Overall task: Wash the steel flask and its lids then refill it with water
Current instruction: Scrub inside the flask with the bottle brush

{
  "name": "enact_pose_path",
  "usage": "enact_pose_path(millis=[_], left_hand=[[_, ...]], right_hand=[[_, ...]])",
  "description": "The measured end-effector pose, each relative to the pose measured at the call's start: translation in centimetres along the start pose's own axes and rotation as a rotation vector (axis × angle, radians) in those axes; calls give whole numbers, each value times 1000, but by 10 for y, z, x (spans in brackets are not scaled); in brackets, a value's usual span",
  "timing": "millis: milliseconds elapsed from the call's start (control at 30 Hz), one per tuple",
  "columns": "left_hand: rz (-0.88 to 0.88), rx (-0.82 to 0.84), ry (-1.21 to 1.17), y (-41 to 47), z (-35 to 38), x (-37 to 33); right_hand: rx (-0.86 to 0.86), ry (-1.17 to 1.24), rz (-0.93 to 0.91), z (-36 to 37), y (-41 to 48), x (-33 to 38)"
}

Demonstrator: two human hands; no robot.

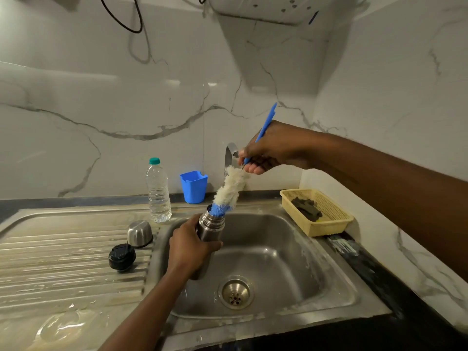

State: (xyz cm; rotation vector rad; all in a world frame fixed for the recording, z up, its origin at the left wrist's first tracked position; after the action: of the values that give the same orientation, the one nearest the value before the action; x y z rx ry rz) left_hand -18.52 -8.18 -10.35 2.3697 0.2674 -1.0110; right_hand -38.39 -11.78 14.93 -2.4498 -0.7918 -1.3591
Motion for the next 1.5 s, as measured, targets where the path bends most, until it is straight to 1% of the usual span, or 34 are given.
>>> enact_pose_path(millis=[233,467,933,1033,1100,1200,1267,1367,1500], left_hand=[[-14,34,-2,0,9,-4],[-31,26,-16,2,10,-1],[-65,106,-14,7,15,7],[-80,141,9,5,15,12],[-113,161,20,4,15,19],[-138,120,-67,6,8,20],[-132,102,-146,7,3,10],[-174,114,-321,7,0,2],[-331,71,-658,7,-10,7]], right_hand=[[-19,57,60,-13,-3,-9],[-36,79,73,-17,0,-8],[-32,21,88,-9,7,-2],[-39,43,59,-17,4,11],[-82,73,7,-37,1,29],[-139,66,-30,-68,-10,49],[-151,80,-35,-78,-14,45],[-197,213,-54,-84,-19,18],[-240,445,-133,-83,-31,-36]])
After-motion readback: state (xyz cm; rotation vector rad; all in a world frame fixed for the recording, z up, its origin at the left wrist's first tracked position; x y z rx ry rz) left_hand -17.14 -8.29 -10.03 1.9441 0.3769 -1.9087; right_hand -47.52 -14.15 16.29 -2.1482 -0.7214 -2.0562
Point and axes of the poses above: each hand's wrist, its own y-axis towards the middle knuckle, its own z-axis out of the palm, x = y × z, the point moved 5 cm from there along y, towards the middle knuckle, and after that the axes turned 7 degrees about y, right-handed, at the moved point
